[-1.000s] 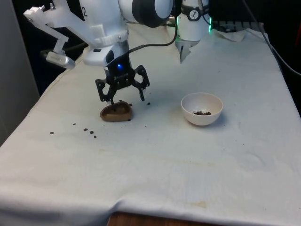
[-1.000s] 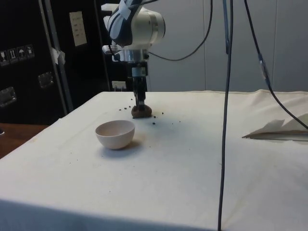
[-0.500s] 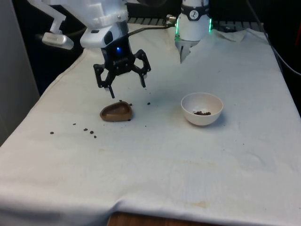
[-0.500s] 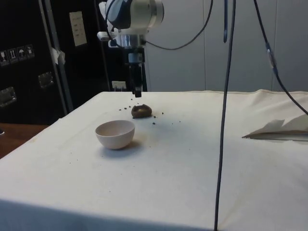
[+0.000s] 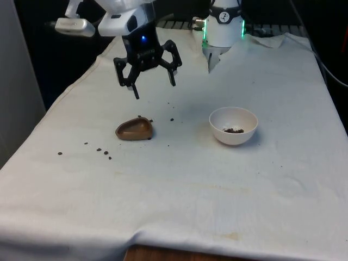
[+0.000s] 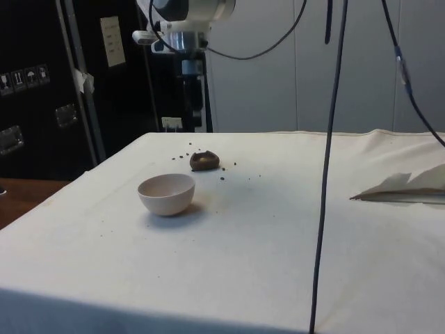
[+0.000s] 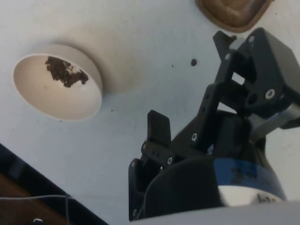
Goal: Pour the coffee beans from the cup into the bowl.
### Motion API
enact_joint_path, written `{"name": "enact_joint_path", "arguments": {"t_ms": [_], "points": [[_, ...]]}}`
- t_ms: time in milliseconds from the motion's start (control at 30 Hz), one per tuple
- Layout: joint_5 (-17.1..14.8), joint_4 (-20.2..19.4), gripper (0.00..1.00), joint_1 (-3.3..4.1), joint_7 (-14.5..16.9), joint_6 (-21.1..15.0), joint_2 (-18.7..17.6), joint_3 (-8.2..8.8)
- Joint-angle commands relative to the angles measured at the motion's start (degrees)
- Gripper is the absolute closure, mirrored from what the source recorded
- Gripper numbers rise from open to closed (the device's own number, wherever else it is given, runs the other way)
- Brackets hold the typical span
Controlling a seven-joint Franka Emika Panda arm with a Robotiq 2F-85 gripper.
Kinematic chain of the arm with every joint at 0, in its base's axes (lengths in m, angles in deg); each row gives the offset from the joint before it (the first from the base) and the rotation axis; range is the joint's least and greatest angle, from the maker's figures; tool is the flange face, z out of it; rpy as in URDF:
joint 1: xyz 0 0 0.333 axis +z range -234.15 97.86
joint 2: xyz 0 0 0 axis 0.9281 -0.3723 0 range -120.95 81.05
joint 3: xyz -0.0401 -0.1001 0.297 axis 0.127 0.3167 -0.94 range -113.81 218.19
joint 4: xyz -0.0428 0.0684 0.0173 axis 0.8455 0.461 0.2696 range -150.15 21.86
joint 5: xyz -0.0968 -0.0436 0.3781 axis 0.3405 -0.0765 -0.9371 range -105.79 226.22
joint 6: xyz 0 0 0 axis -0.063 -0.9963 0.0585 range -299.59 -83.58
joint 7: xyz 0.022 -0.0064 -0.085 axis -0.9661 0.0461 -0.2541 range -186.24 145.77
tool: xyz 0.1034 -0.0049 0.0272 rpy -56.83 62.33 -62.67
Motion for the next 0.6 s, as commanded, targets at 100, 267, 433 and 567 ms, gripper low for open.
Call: {"name": "enact_joint_path", "arguments": {"t_ms": [100,267,433,567], "points": [[1.1,-2.8,0.0,0.86,-0.7,-0.9,2.5,0.17],[1.7,-5.7,0.0,0.92,-0.6,-1.5,5.1,-0.11],[1.9,-8.7,0.0,0.86,-0.5,-2.6,7.6,-0.63],[1.9,-11.1,0.0,0.8,-0.2,-3.4,9.6,-0.92]]}}
